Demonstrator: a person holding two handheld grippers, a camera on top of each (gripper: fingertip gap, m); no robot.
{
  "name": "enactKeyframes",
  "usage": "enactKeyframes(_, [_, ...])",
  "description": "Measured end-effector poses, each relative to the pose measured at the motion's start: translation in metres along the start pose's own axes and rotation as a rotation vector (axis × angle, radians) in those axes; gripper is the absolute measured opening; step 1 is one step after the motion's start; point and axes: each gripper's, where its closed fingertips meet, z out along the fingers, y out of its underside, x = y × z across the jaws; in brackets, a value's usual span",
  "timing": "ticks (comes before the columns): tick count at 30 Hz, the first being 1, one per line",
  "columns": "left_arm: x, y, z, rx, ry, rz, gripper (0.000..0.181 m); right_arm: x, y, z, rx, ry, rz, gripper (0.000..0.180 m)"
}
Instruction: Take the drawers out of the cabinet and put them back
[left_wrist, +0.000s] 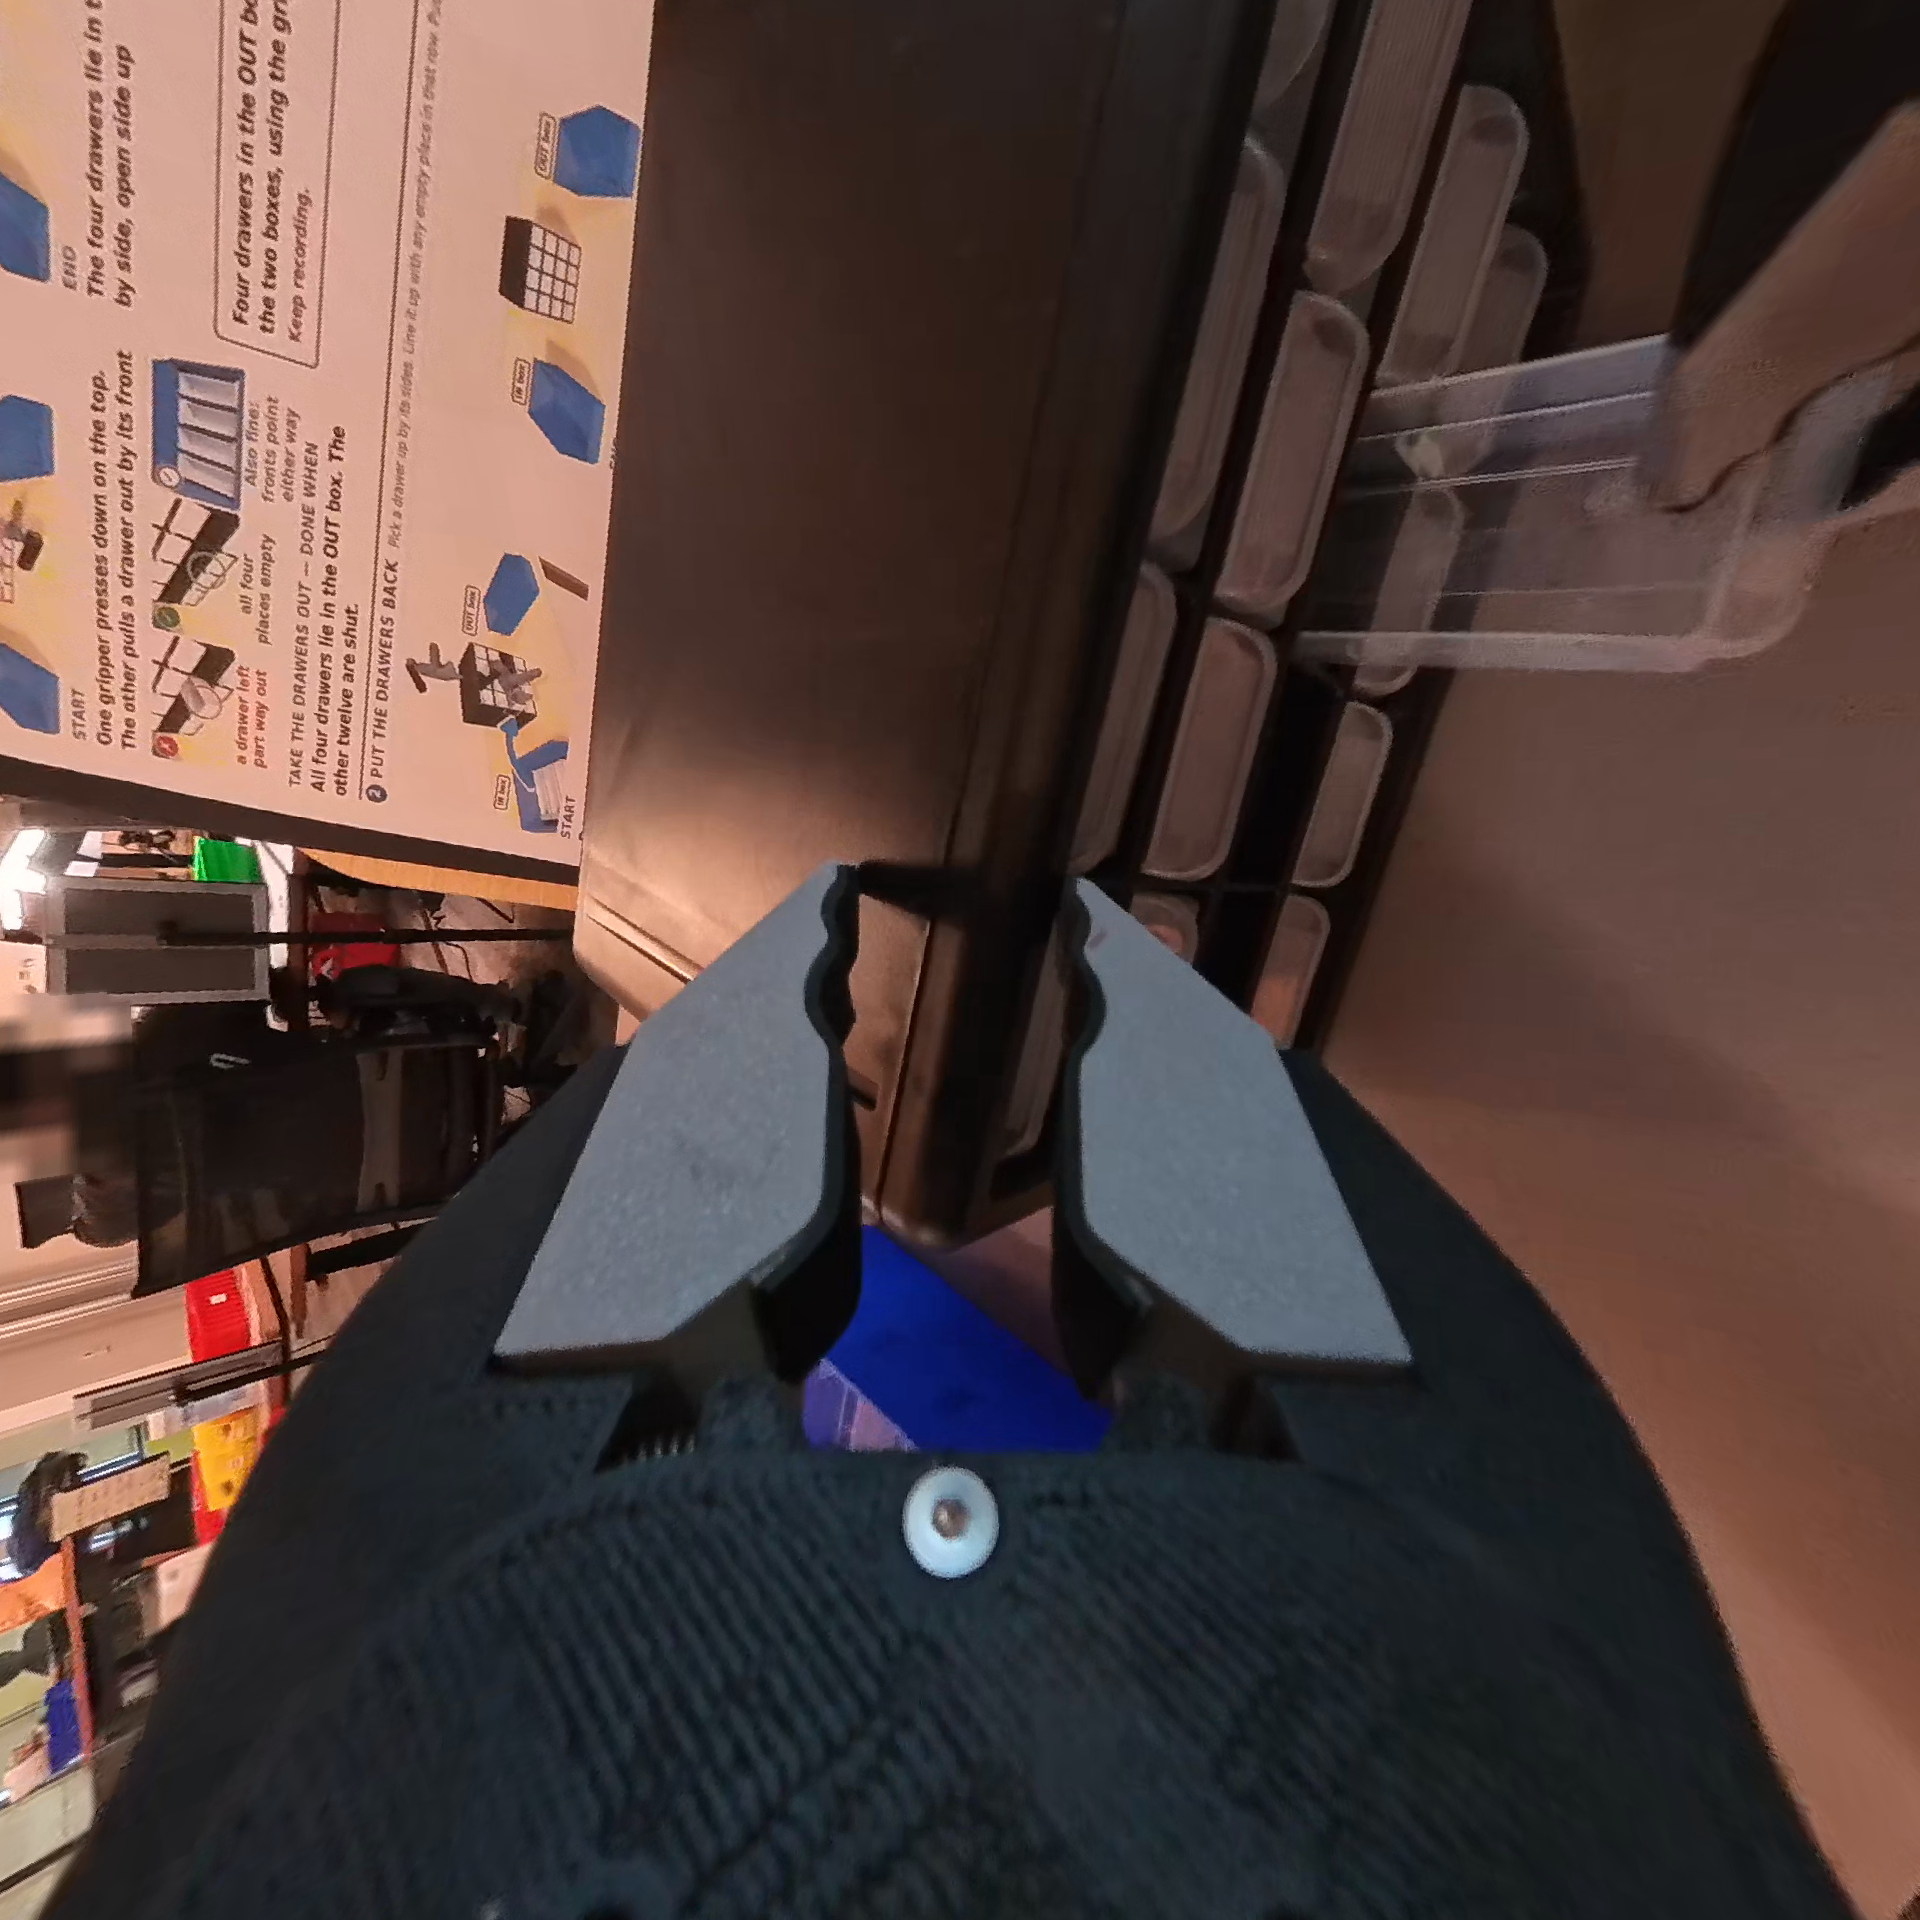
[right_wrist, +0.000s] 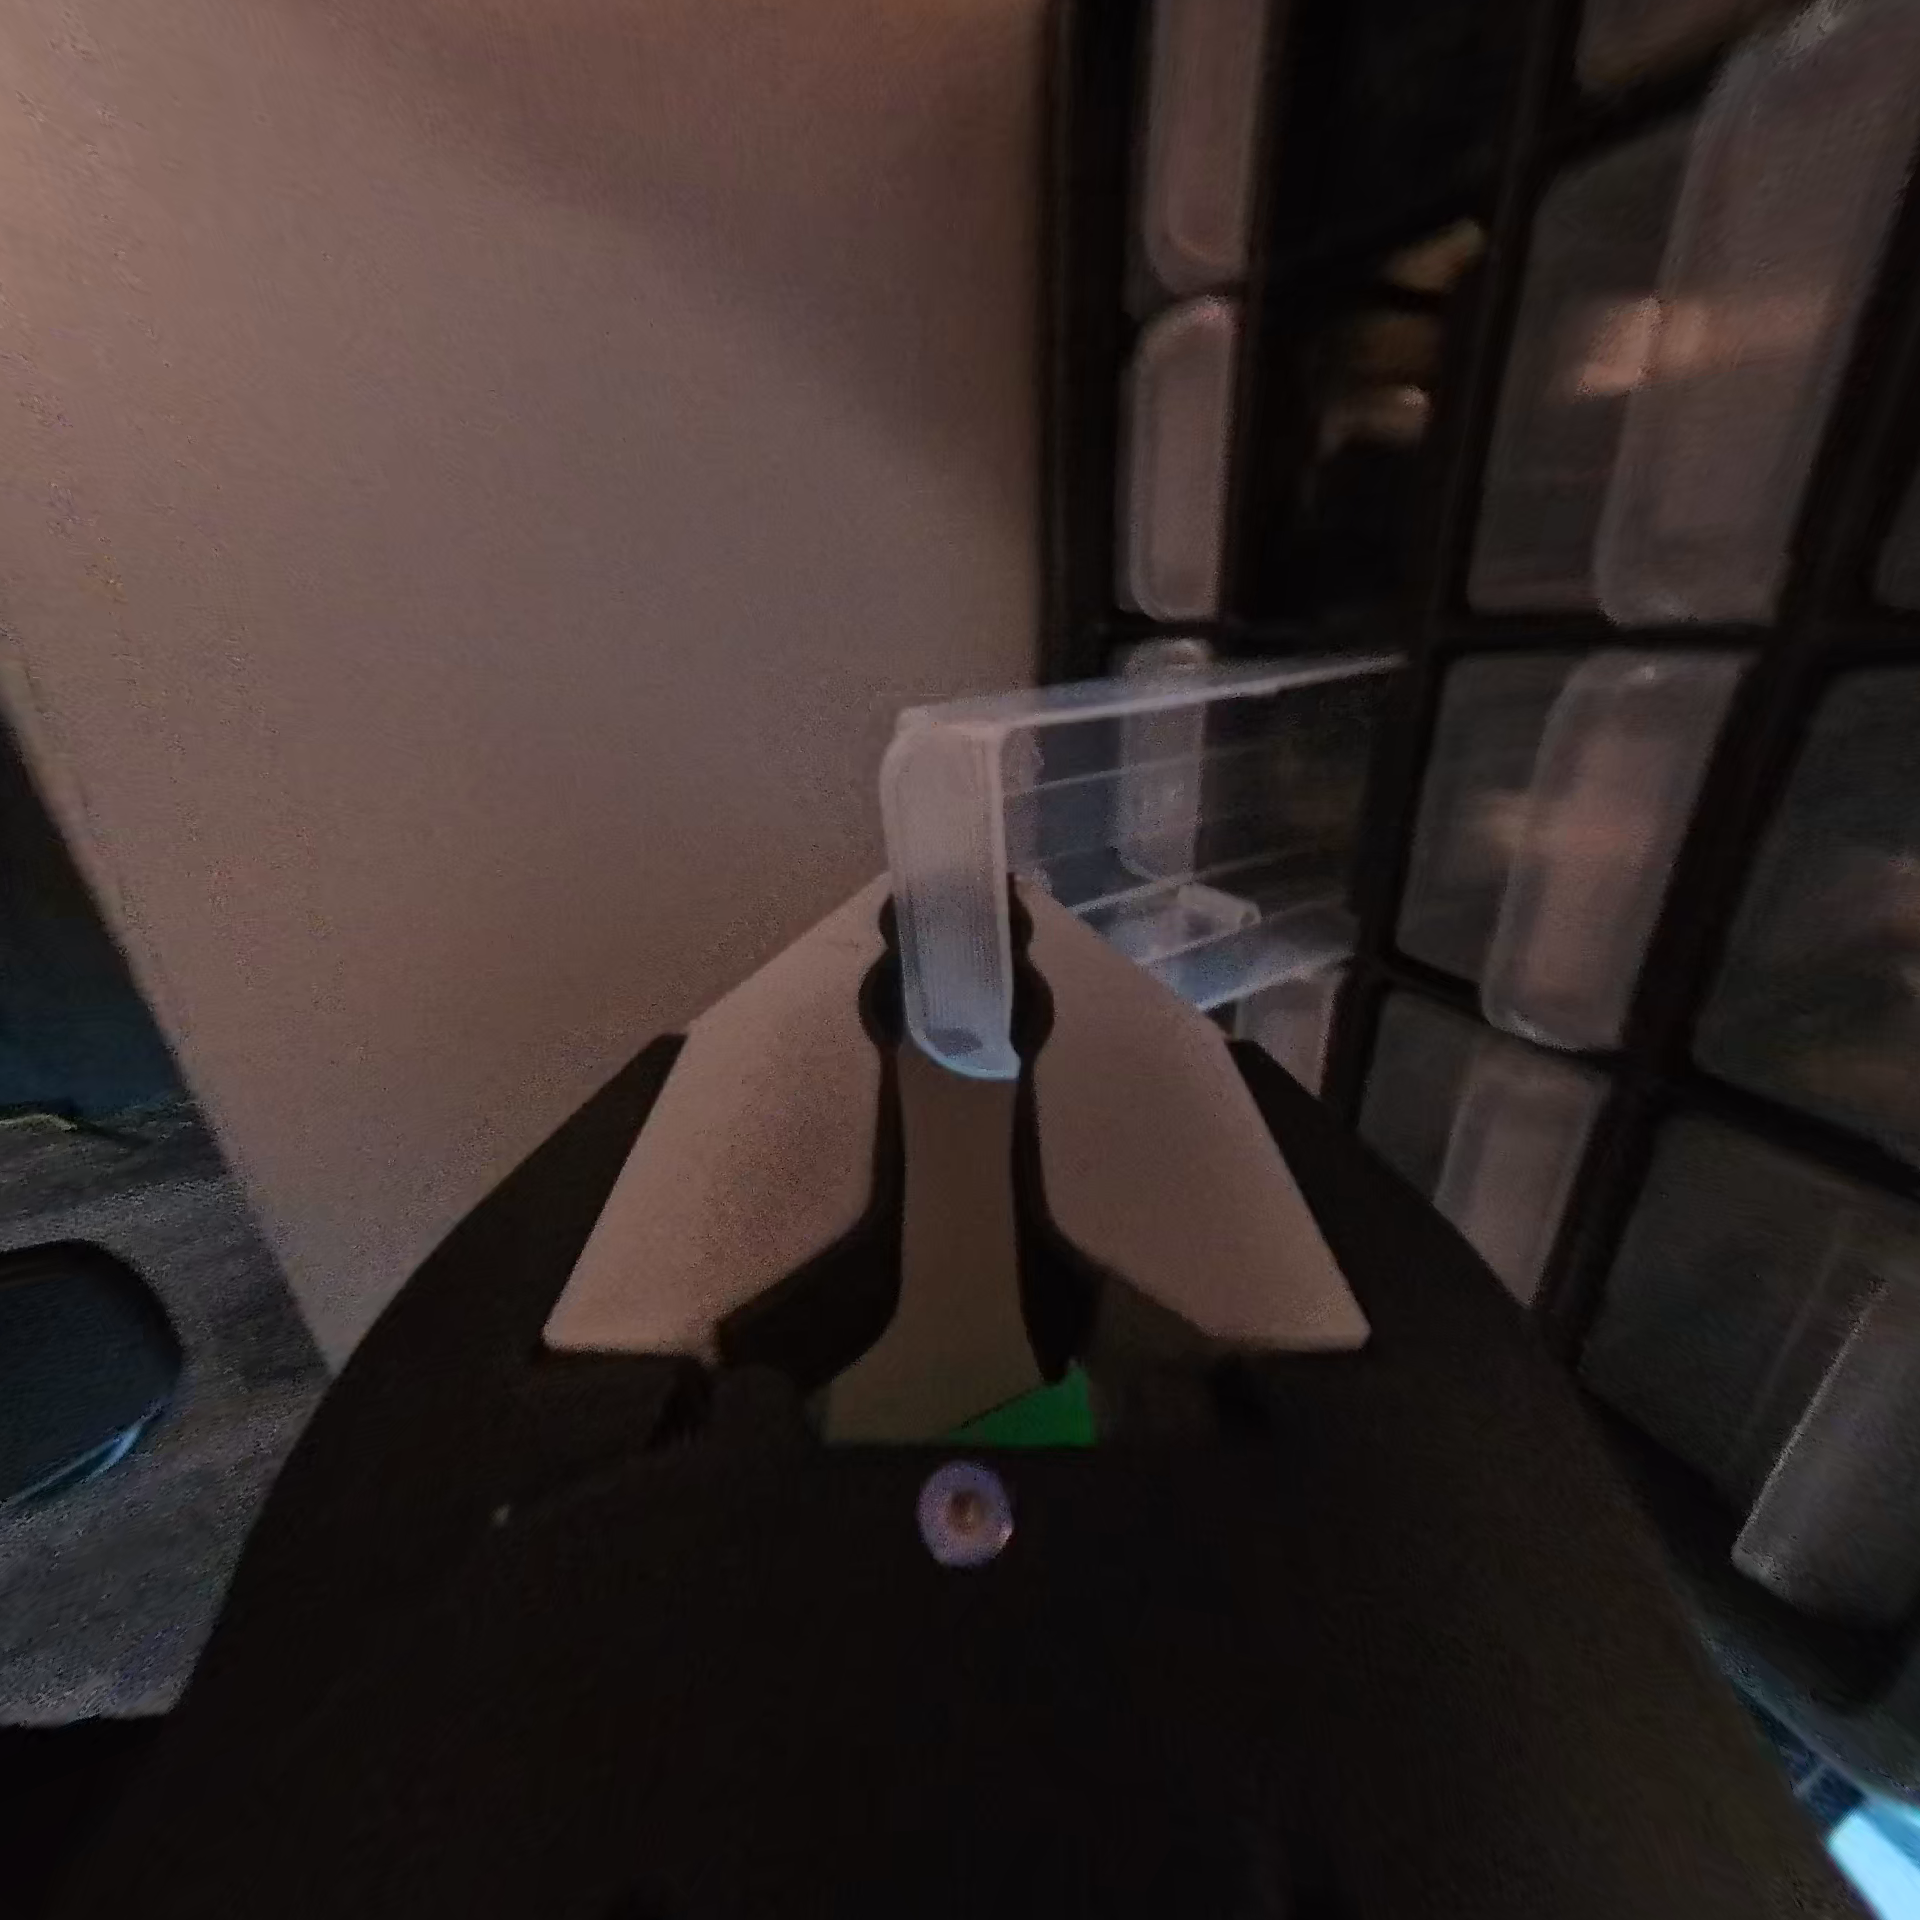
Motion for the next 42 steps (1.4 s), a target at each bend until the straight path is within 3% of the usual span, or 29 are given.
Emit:
enactKeyframes(6, [0.0,0.0,0.0,0.012,0.003,0.001,0.037,0.042,0.002,0.012,0.02,0.173,0.15,0.039])
enactKeyframes(12, [0.0,0.0,0.0,0.044,-0.004,-0.031,0.037,0.039,-0.003,0.005,0.108,0.258,0.128,0.032])
enactKeyframes(14, [0.0,0.0,0.0,0.041,-0.005,-0.026,0.037,0.029,-0.015,-0.011,0.235,0.203,0.155,0.041])
enactKeyframes(18, [0.0,0.0,0.0,0.026,-0.002,-0.02,0.037,-0.017,-0.045,-0.045,0.523,-0.023,0.062,0.016])
enactKeyframes(20, [0.0,0.0,0.0,0.023,-0.002,-0.017,0.037,-0.042,-0.05,-0.051,0.583,-0.149,-0.001,0.003])
enactKeyframes(24, [0.0,0.0,0.0,0.016,-0.005,-0.017,0.037,-0.014,-0.032,-0.008,0.387,-0.09,0.15,0.0])
enactKeyframes(28, [0.0,0.0,0.0,0.006,-0.008,-0.014,0.037,0.048,-0.013,0.032,0.227,0.22,0.344,0.0])
enactKeyframes(33, [0.0,0.0,0.0,0.014,-0.011,-0.017,0.037,0.032,-0.03,0.045,0.301,0.228,0.313,0.0])
enactKeyframes(42, [0.0,0.0,0.0,0.03,-0.015,-0.026,0.037,-0.018,-0.022,0.051,0.522,0.062,0.39,0.003])
